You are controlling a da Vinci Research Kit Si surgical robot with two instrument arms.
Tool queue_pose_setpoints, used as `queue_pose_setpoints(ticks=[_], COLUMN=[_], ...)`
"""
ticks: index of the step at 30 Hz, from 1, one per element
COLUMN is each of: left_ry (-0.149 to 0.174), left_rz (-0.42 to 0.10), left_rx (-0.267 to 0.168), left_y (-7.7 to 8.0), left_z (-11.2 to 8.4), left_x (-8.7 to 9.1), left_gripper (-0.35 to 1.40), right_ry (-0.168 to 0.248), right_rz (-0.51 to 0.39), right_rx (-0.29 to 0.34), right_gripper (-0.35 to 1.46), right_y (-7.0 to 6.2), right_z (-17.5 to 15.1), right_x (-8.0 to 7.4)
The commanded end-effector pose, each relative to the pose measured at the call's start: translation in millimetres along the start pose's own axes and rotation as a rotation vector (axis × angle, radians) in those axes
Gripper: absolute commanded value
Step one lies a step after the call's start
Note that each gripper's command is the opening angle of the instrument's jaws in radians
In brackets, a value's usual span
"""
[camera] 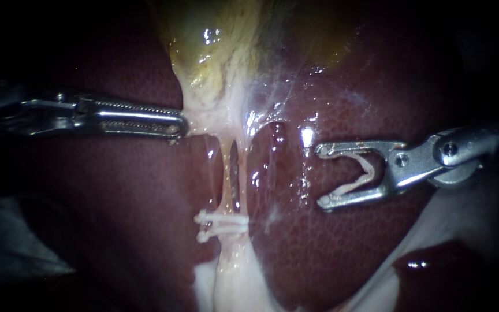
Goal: Clipping third clip left tube
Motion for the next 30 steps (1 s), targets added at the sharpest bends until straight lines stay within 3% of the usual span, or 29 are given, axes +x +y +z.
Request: queue_pose_setpoints(ticks=[1, 7, 14, 26, 30], left_ry=[0.0, -0.004, 0.022, 0.026, 0.026], left_rz=[-0.001, -0.015, -0.011, -0.007, -0.007], left_rx=[-0.003, -0.01, -0.004, -0.002, -0.001], left_y=[0.2, 1.5, 2.9, 3.4, 3.5], left_z=[-0.3, -3.0, -6.3, -6.2, -6.2], left_x=[0.2, 2.5, 4.6, 4.6, 4.6], left_gripper=[-0.35, -0.35, -0.35, -0.35, -0.35], right_ry=[0.0, 0.0, 0.001, 0.01, 0.033], right_rz=[0.0, 0.0, 0.0, 0.061, 0.098], right_rx=[0.0, 0.0, 0.001, 0.038, 0.041], right_gripper=[0.5, 0.5, 0.5, 0.5, 0.5], right_y=[0.0, 0.0, 0.0, -0.5, -0.4], right_z=[0.0, 0.0, 0.2, 5.8, 7.5], right_x=[0.0, -0.1, 0.0, 1.5, 2.0])
